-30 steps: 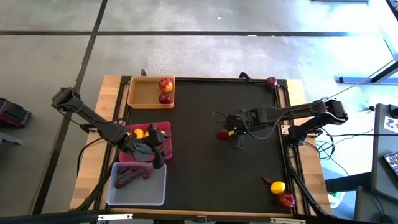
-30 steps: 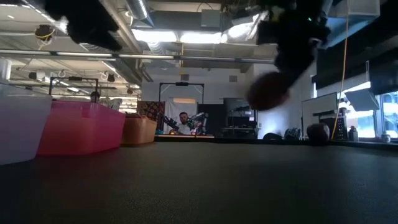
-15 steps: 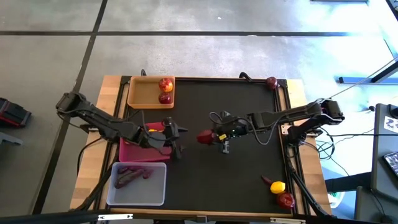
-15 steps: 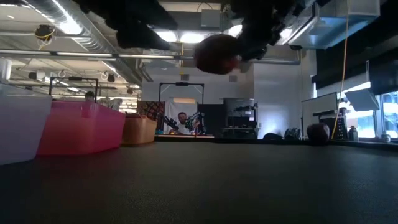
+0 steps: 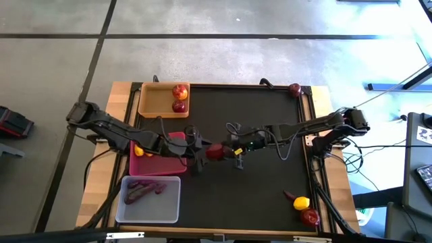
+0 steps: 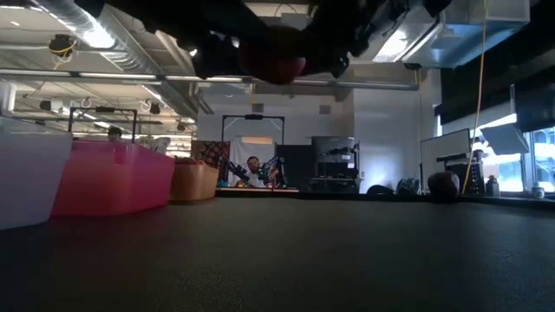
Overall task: Sort produce into baskets
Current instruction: Put the middle apple into the orange bin
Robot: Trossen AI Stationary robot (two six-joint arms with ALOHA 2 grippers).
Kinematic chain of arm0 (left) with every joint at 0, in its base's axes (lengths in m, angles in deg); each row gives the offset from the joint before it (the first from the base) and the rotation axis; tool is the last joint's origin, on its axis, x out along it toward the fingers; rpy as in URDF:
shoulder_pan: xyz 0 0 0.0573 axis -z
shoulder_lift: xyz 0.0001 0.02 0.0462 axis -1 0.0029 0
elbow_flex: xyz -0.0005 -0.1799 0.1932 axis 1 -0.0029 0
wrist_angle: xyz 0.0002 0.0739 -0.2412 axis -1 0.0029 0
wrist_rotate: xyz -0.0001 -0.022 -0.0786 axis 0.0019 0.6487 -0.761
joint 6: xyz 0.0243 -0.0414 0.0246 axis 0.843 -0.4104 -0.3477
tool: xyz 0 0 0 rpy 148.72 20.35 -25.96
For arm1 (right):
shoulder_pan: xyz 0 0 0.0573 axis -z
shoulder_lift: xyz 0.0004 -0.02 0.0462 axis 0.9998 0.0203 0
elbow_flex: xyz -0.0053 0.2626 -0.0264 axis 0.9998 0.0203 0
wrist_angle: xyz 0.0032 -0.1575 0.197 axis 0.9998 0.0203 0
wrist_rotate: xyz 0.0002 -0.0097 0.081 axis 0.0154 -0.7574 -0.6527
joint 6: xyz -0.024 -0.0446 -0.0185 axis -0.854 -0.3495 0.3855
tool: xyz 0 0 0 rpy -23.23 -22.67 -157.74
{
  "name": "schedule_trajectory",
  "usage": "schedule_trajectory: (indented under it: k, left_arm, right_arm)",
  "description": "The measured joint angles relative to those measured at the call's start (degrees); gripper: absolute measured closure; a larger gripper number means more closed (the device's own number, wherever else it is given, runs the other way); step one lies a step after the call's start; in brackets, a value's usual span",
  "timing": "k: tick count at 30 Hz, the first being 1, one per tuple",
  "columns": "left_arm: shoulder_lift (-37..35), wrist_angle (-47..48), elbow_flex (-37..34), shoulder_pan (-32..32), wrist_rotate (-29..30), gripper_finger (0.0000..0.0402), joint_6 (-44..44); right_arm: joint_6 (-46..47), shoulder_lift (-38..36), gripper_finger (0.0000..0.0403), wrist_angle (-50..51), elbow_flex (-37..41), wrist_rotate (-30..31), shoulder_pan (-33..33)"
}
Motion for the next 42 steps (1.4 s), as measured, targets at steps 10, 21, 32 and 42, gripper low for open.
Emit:
schedule_trajectory:
  k: [10,21,32,42]
  left_arm:
    - [0.4,-1.1,0.0,0.0,0.4,0.014,1.0]
    - [-3.5,-0.7,-0.1,2.0,2.0,0.0141,5.1]
    - [-4.5,-19.4,-3.3,4.1,4.6,0.0141,16.2]
    - [-4.5,-22.7,-3.3,4.0,4.4,0.0141,18.7]
  right_arm:
    - [0.4,0.0,0.027,-0.5,0.0,-0.4,0.1]
    - [0.7,-8.4,0.013,21.7,-5.4,-1.9,0.0]
    - [-4.3,-10.0,0.0082,-10.9,2.8,-2.0,0.0]
    - [-5.8,-5.6,0.0103,-22.7,2.8,-7.5,0.1]
